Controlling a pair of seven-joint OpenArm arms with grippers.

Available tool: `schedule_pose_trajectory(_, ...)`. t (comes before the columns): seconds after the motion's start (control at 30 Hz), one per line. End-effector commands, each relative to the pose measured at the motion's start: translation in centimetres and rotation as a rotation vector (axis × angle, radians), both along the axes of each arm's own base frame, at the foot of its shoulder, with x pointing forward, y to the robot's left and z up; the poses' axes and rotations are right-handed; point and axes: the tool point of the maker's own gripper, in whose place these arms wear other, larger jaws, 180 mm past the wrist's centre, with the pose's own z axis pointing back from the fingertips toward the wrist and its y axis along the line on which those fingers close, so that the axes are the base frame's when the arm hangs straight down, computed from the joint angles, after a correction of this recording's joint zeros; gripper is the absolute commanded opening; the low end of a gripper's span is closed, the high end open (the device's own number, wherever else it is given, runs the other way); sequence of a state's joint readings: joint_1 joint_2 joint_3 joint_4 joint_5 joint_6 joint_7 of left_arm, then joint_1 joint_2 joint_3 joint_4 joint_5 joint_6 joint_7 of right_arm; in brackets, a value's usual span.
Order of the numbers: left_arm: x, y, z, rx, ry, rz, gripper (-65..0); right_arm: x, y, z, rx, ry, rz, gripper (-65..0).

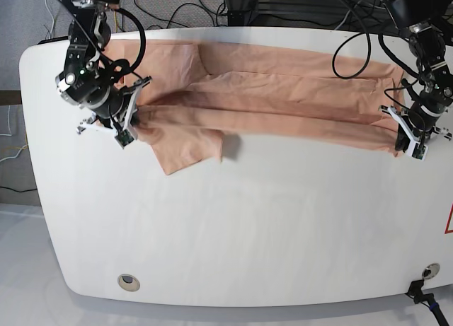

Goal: Fold the T-shirt properly
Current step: 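Lift the grasped edge and fold it over toward the held edge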

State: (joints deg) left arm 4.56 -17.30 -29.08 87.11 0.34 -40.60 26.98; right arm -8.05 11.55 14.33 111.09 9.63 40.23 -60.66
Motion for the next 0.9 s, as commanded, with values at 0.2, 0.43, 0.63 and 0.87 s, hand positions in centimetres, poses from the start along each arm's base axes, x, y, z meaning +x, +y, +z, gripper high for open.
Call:
schedule_pose_trajectory(0.2,-2.1,2.2,0.2,0.028,0.003,0.049,-65.0,-4.1,-0.5,-2.2,-0.019,0.094,-0.001,-65.0)
schedule_pose_trajectory(0.43,-3.4,2.4,-0.8,0.032,0.040,0.052,-65.0,-5.3,-0.4,-2.8,-0.019,0.122,0.003,-65.0)
schedule_pose_trajectory(0.63,-3.9,3.0,-0.8,0.052,0.054,0.049,-43.9,-5.3,-0.4,-2.9,-0.019,0.124,0.003,-33.8)
schedule_pose_trajectory(0.87,-4.2,4.3,-0.8,0.085,0.092,0.059,-28.6,-4.7,-0.4,-2.4,-0.018,0.103,0.000,-21.2)
